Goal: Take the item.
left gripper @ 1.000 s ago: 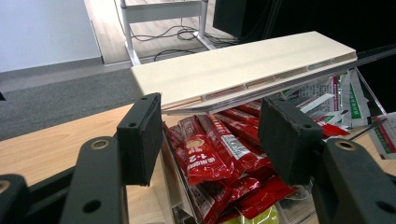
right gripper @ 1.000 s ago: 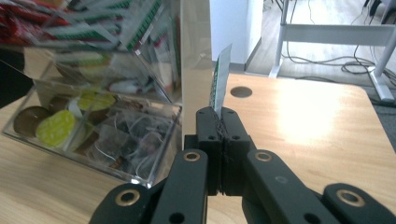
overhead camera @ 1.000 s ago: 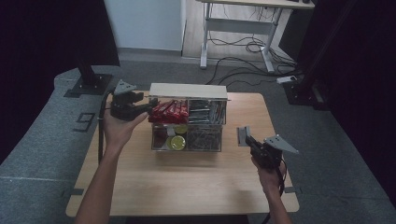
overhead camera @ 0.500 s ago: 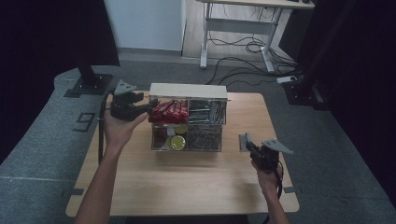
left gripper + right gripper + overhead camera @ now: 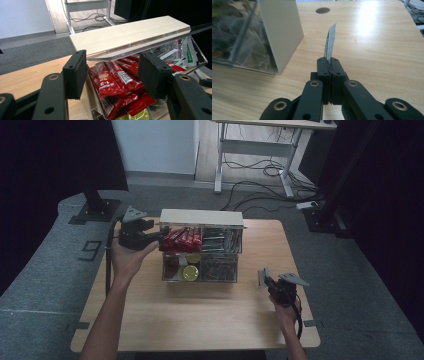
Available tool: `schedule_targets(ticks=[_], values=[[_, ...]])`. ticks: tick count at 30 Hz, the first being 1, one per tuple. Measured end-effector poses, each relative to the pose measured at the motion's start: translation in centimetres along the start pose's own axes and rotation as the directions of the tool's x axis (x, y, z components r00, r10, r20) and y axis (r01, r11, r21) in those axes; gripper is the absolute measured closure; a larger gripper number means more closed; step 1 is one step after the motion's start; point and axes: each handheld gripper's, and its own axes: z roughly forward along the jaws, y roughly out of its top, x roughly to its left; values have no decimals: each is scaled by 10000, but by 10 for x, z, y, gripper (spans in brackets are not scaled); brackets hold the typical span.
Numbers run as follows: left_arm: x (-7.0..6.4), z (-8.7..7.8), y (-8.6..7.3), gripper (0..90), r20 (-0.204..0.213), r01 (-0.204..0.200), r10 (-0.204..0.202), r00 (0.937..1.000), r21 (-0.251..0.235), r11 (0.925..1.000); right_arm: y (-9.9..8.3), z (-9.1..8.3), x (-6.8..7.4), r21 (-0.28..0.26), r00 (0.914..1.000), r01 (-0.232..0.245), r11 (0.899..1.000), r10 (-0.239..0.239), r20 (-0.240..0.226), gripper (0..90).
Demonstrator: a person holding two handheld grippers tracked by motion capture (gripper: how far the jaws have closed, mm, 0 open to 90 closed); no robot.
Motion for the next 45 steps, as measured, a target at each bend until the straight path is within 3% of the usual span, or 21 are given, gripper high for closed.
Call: schedule_targets(ticks=[17,27,30,33,34,45], values=[[0,-1,-1,407,13,13,-13,10000,-3,10000,-11,7,-15,416,9990,-269,9988,254,358,876],[-1,-1,-1,408,12,10,-10,10000,-6,10000,-18,10,-26,754,9956,-371,9965,304,886,814],[-1,-1,-1,407,11,4,-4,10000,-3,10000,-21,13,-26,1067,9940,-117,9942,0,1090,760],[-1,-1,-1,408,11,-6,6,10000,4,10000,-22,14,-27,1189,9941,-114,9928,-16,1088,742],[-1,-1,-1,407,15,-6,6,10000,4,10000,-23,16,-27,1330,9932,-23,9911,-133,1160,698],[-1,-1,-1,407,21,3,-3,10000,-4,10000,-21,13,-22,1078,9868,313,9937,-478,1545,518]])
